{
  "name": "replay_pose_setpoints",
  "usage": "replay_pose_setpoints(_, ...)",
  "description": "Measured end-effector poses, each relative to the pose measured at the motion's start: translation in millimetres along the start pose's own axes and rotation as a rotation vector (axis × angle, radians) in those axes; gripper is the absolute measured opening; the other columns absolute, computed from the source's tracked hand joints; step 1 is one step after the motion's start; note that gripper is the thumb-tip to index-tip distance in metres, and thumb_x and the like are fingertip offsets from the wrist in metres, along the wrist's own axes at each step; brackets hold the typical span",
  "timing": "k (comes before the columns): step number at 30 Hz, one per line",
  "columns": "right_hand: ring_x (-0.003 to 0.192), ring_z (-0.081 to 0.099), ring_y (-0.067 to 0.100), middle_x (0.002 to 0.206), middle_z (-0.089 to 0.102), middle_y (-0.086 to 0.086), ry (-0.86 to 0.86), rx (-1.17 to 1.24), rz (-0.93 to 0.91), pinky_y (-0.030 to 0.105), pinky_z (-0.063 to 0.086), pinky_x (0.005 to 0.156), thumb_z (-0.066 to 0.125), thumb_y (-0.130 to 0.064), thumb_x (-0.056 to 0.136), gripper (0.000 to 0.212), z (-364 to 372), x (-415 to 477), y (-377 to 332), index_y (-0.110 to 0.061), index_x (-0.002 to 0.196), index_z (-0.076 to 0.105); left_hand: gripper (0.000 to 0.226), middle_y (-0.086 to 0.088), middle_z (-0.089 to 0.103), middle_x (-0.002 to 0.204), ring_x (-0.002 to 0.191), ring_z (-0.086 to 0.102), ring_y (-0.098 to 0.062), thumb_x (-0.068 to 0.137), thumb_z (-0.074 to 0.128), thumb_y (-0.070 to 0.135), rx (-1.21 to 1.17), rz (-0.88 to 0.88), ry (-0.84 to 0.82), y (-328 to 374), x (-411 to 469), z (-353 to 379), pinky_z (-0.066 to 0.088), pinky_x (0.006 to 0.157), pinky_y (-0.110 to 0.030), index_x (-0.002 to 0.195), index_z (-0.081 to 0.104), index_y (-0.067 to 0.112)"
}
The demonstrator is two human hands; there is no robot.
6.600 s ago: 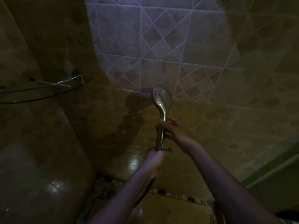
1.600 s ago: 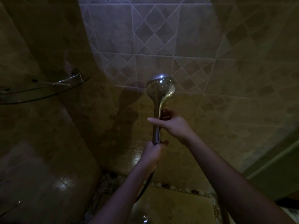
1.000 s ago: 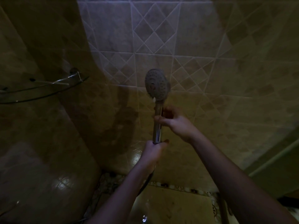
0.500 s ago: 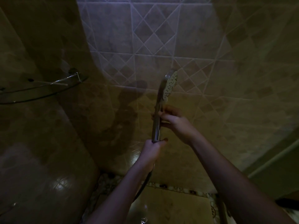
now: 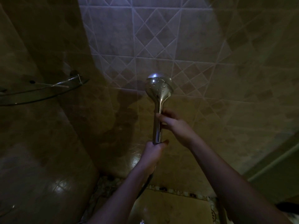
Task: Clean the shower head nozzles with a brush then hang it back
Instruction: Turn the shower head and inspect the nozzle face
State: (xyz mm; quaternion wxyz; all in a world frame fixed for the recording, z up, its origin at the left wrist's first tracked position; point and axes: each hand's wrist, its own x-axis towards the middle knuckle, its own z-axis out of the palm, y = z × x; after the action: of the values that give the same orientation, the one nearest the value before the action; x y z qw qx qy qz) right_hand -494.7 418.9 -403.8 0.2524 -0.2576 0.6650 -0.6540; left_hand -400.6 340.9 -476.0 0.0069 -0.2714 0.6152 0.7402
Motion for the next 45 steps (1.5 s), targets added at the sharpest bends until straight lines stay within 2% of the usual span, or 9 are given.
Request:
replay_pose_setpoints(3,0.083,0.067,-0.006,0.088,0.071,-0.022,0.027,-0.162,-0.002,0.01,0.052,0.066,0.08,-0.051,0.075,0.027,0.1,-4.6,0.6,-0.045,0.095,0.064,0.021,0.008,0.051,0.062,0.052,0.046,-0.006,0.096,0.062,0.03,-0.002,-0.009,0.006,0.4,-0.2,-0.5,0.037,0.051,-0.023,0.109,0.064,0.013)
replay_pose_setpoints(5,0.087,0.064,-0.006,0.099,0.065,-0.018,0.056,-0.167,0.013,0.011,0.048,0.067,0.083,-0.046,0.074,0.045,-2.6,-3.4,2.3,-0.038,0.108,0.053,0.021,0.006,0.051,0.065,0.055,0.045,-0.007,0.095,0.062,0.029,0.006,-0.013,0.018,1.3,-1.0,-2.5,0.037,0.053,-0.024,0.107,0.063,0.012)
replay_pose_setpoints(10,0.109,0.068,0.016,0.116,0.071,0.003,-0.066,-0.049,-0.001,0.024,0.056,0.086,0.072,-0.018,0.089,0.031,-9.2,-0.8,-1.6,-0.032,0.114,0.06,0.013,0.005,0.048,0.065,0.055,0.043,-0.009,0.096,0.063,0.027,0.012,0.016,0.001,1.5,-2.8,-2.2,0.035,0.054,-0.025,0.1,0.062,0.015)
replay_pose_setpoints(16,0.102,0.067,0.006,0.111,0.07,-0.008,0.043,-0.173,-0.032,0.032,0.053,0.09,0.08,-0.049,0.076,0.046,-7.1,-2.0,-0.5,-0.032,0.116,0.066,0.01,0.004,0.052,0.069,0.06,0.046,-0.009,0.096,0.063,0.027,-0.001,0.008,0.014,6.1,-5.7,0.3,0.039,0.057,-0.025,0.091,0.057,0.021)
replay_pose_setpoints(24,0.106,0.07,0.026,0.11,0.074,0.012,-0.03,0.124,-0.017,0.039,0.057,0.091,0.061,-0.005,0.095,0.033,-6.8,-0.3,-4.8,0.002,0.127,0.055,0.01,0.003,0.045,0.066,0.054,0.041,-0.009,0.097,0.062,0.023,0.027,0.058,-0.004,6.5,-5.0,0.5,0.033,0.051,-0.023,0.1,0.06,0.013)
replay_pose_setpoints(31,0.106,0.068,0.007,0.117,0.072,-0.007,0.097,-0.136,0.039,0.036,0.053,0.097,0.084,-0.051,0.071,0.067,-9.2,-4.2,1.9,-0.025,0.128,0.062,0.007,0.005,0.049,0.065,0.052,0.045,-0.007,0.097,0.061,0.022,0.04,0.051,-0.045,5.2,-7.2,1.5,0.037,0.051,-0.021,0.093,0.061,0.016)
replay_pose_setpoints(37,0.112,0.069,0.025,0.116,0.074,0.009,-0.036,0.066,-0.021,0.047,0.051,0.101,0.067,-0.015,0.091,0.03,-5.8,-8.4,-4.1,-0.01,0.12,0.064,0.009,0.002,0.049,0.069,0.057,0.044,-0.009,0.096,0.061,0.023,0.051,0.047,-0.012,2.5,-6.3,2.8,0.036,0.054,-0.025,0.097,0.06,0.014)
replay_pose_setpoints(42,0.105,0.069,0.01,0.111,0.073,-0.004,0.077,-0.116,-0.01,0.039,0.055,0.096,0.08,-0.048,0.077,0.052,3.1,-11.9,-1.2,-0.026,0.122,0.064,0.014,0.007,0.052,0.063,0.048,0.046,-0.003,0.098,0.059,0.025,0.057,0.038,-0.034,3.8,-8.3,0.3,0.037,0.047,-0.019,0.101,0.064,0.013)
replay_pose_setpoints(45,0.107,0.068,0.013,0.112,0.073,-0.002,0.119,-0.143,-0.012,0.041,0.054,0.097,0.081,-0.04,0.08,0.05,-0.6,-9.5,2.4,-0.024,0.124,0.062,0.01,0.007,0.051,0.061,0.045,0.045,-0.003,0.099,0.057,0.02,0.058,0.041,-0.02,2.9,-8.9,-0.9,0.036,0.045,-0.018,0.098,0.063,0.013)
